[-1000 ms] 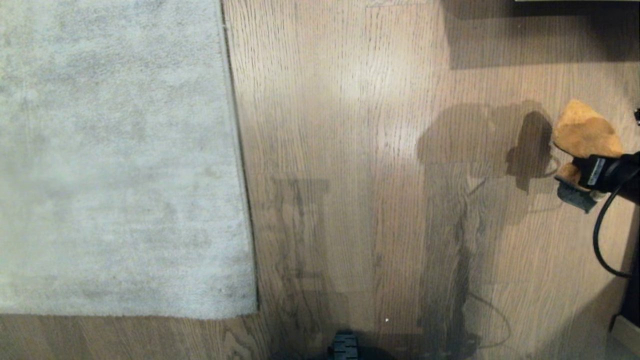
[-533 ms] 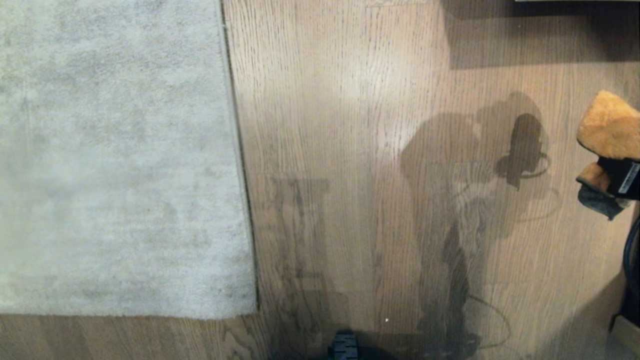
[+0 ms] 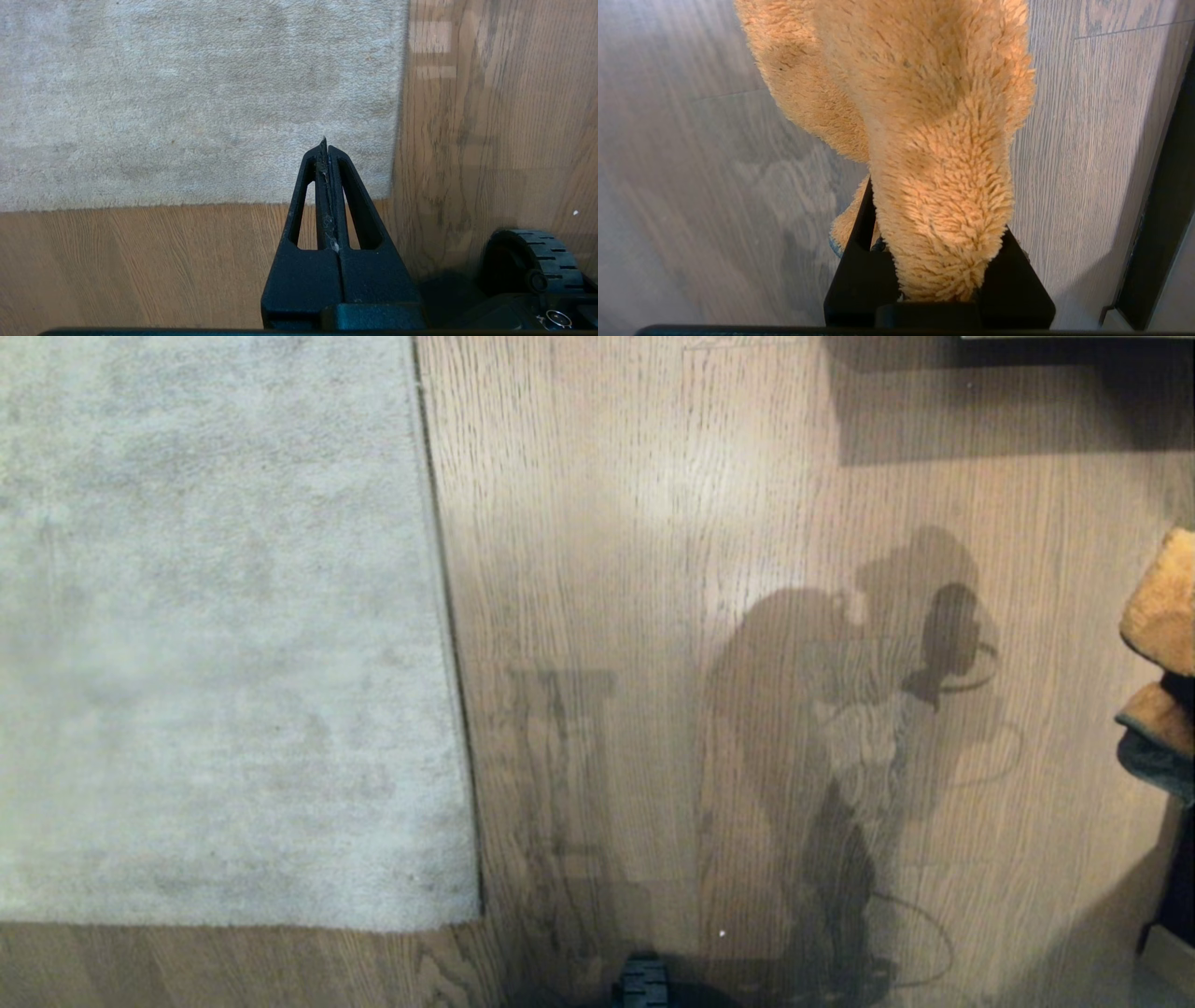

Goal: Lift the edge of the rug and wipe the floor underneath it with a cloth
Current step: Lift up the carpet

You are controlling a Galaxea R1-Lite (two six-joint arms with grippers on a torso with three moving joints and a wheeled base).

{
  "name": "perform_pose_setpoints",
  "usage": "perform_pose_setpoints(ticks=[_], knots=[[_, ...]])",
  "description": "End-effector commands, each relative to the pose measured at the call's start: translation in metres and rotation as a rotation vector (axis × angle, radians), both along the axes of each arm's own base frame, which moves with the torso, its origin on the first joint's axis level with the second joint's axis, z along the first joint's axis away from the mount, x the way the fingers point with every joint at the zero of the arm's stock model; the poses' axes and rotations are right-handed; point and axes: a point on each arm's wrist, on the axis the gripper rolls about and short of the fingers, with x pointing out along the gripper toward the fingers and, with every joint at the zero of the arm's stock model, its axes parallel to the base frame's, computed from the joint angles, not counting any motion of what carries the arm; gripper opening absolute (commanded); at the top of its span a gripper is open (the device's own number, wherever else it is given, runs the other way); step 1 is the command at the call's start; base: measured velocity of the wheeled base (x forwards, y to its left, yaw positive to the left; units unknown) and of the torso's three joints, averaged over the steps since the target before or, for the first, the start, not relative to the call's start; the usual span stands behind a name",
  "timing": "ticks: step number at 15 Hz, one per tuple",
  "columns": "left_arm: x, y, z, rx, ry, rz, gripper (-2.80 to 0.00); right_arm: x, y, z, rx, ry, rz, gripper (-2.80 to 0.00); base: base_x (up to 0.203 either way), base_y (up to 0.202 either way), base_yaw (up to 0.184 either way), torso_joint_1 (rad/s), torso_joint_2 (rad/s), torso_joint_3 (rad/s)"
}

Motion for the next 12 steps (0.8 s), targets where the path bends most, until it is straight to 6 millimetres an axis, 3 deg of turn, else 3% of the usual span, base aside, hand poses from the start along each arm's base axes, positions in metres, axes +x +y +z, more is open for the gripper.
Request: perform_pose_setpoints(ticks=[1, 4, 12], knots=[[0.0, 0.0, 0.0, 0.0, 0.0, 0.0, -2.8, -0.025, 0.007, 0.0, -0.013, -0.053, 0.007, -2.8, 0.0, 0.0, 0.0, 0.0, 0.0, 0.0], [0.0, 0.0, 0.0, 0.0, 0.0, 0.0, -2.8, -0.042, 0.012, -0.005, -0.01, -0.041, 0.008, -2.8, 0.0, 0.0, 0.0, 0.0, 0.0, 0.0], [0.0, 0.0, 0.0, 0.0, 0.0, 0.0, -2.8, -0.097, 0.031, -0.043, -0.045, -0.009, 0.149, -2.8, 0.0, 0.0, 0.0, 0.0, 0.0, 0.0]])
